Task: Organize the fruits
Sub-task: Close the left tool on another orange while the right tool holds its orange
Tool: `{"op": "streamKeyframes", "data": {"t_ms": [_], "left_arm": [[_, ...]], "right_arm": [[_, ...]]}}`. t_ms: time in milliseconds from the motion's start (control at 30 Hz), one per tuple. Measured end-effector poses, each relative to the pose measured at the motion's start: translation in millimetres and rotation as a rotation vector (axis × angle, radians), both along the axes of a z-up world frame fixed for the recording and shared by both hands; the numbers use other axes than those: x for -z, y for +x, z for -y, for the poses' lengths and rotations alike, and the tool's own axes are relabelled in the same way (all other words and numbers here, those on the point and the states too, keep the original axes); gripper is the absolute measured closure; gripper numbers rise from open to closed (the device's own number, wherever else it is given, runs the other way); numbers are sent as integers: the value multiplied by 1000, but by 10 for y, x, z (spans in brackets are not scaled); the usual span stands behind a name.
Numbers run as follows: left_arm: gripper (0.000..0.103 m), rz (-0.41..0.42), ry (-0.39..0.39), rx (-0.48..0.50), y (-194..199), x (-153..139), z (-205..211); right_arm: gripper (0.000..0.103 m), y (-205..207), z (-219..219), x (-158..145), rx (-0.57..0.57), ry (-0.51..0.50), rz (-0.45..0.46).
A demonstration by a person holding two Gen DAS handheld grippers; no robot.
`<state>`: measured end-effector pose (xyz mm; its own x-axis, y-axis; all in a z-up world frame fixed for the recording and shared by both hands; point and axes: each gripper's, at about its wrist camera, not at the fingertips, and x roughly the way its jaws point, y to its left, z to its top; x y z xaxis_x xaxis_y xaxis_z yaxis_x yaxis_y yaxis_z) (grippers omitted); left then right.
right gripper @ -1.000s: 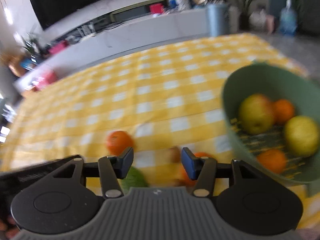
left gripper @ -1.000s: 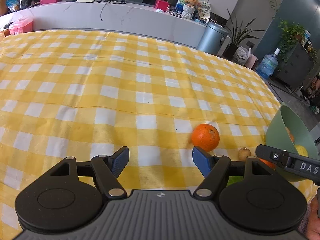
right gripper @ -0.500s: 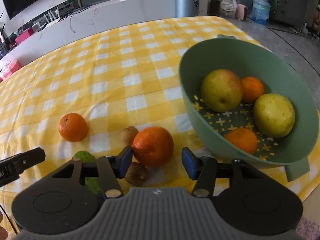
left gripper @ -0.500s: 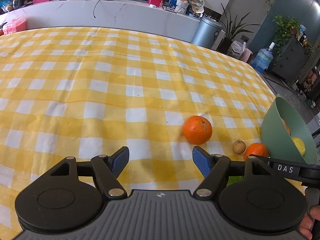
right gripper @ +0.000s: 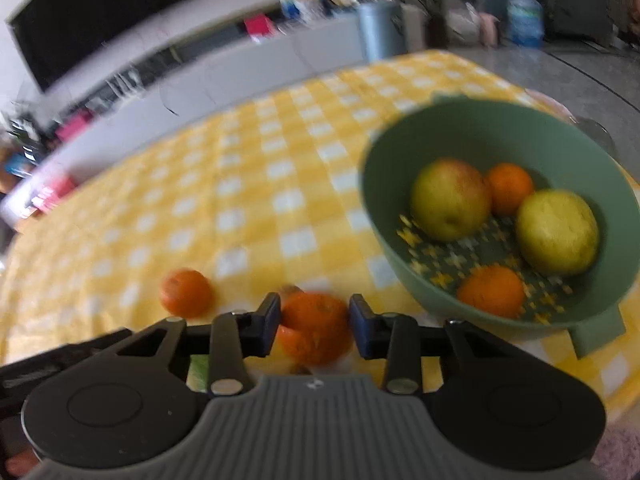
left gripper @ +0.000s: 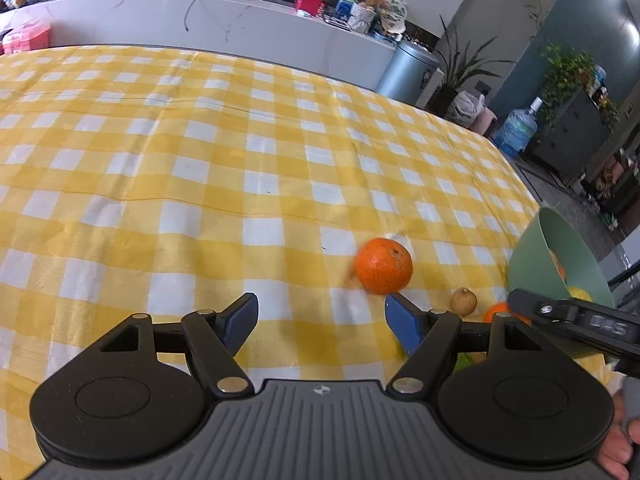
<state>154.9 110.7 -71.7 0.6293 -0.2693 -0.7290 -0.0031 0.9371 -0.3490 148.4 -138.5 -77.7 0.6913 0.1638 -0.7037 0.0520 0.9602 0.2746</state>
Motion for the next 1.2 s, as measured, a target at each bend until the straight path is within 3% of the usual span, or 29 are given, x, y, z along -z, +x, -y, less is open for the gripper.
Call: {"op": "streamKeyframes", "data": {"t_ms": [100, 167, 233, 333, 467, 500, 633, 733, 800, 900, 1033, 1100, 1200], "left_arm": [[18, -13, 15, -39, 26, 15, -40], [18, -24, 31, -61, 37, 38, -70], [18, -40, 27, -79, 47, 62, -111], [18, -56, 10, -101, 58, 82, -164], [18, -54, 8, -107, 59, 84, -182], [18, -55, 11, -104, 59, 85, -174], [18, -52, 24, -92, 57, 82, -137], [18, -50, 28, -93, 59, 81, -135], [18, -52, 21, -103, 58, 78, -148], [18, -46, 22, -98, 54, 74, -145], [18, -49, 50, -95, 67, 91, -118], [18, -50, 63, -93, 67, 98, -102], [18, -51, 72, -89, 72, 107, -86]], "right_arm": [[89, -63, -120, -152, -175, 68, 115], [89, -50, -255, -163, -221, 32, 98], [89, 4, -322, -60, -209, -1, 47], [89, 36, -178, -23, -139, 50, 37], [70, 60, -16, -20, -32, 6, 64], [70, 99, 12, 8, -17, 14, 44], [70, 212, 11, 108, -73, 121, -19], [68, 332, 28, 223, -37, 297, -110], [54, 420, 4, 259, -12, 340, -155], [49, 474, -78, 318, 19, 391, -201], [50, 519, -162, 366, 75, 373, -200], [55, 551, -158, 443, 104, 378, -216], [57, 529, -190, 418, 82, 353, -189]]}}
